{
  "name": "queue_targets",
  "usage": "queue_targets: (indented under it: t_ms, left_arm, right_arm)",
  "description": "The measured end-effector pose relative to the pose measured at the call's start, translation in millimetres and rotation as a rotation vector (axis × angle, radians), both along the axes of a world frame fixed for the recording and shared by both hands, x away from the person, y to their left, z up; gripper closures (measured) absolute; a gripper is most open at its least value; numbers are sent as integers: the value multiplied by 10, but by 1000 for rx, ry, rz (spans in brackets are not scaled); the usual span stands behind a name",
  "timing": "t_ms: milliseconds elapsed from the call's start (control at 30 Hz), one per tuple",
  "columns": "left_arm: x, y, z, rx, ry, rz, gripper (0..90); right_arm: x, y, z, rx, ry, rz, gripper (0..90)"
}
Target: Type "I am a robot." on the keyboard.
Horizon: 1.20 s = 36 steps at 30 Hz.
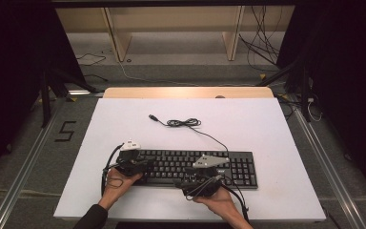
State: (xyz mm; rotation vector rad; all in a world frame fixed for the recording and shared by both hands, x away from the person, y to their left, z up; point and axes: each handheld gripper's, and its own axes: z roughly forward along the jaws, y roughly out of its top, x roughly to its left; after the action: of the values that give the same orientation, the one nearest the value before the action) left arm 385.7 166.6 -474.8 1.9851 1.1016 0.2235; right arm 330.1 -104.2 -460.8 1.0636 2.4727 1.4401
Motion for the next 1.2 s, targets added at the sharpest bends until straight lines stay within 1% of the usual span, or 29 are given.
queue_targets:
  t_ms: [100, 233, 300, 433, 567, 600, 633, 667, 767, 900, 1000, 1067, 1100, 1167, 1200]
  left_arm:
    - [8, -14, -10, 0, 8, -2, 888]
    - [23, -32, -18, 8, 8, -9, 889]
    - [29, -49, -21, 4, 8, -4, 889]
    - [39, -82, -34, 12, 10, -10, 889]
    - [41, -92, -34, 18, 14, -5, 890]
    - [40, -97, -42, 33, 22, -8, 890]
    - [36, -95, -53, 32, 17, -9, 890]
    - [36, -94, -54, 27, 21, -5, 891]
    - [35, -98, -52, 33, 21, -5, 891]
    - [32, -95, -51, 30, 19, -7, 890]
    - [30, -87, -45, 20, 15, -2, 888]
    - [31, -71, -37, 15, 12, -1, 851]
    - [30, -61, -29, 3, 6, 4, 844]
    - [24, -42, -12, -8, 2, 12, 827]
    - [21, -28, -1, -10, 4, 8, 818]
  right_arm:
    - [-5, -1, 4, 3, -1, 2, 350]
    - [-17, 1, 8, 5, -4, 6, 341]
    - [-23, 2, 9, 6, -7, 7, 340]
    - [-30, -4, 17, 8, -9, 7, 340]
    - [-32, -10, 21, 10, -8, 8, 340]
    - [-32, -10, 20, 9, -9, 8, 340]
    - [-32, -8, 18, 9, -9, 8, 340]
    - [-32, -7, 17, 8, -9, 8, 340]
    - [-35, -5, 18, 6, -14, 9, 340]
    - [-36, -5, 20, 6, -15, 7, 340]
    - [-32, -9, 21, 7, -14, 4, 340]
    - [-26, -12, 20, 7, -15, 1, 340]
    - [-24, -14, 20, 8, -16, 1, 340]
    - [-21, -15, 19, 8, -18, 0, 340]
    - [-22, -16, 19, 7, -17, -1, 340]
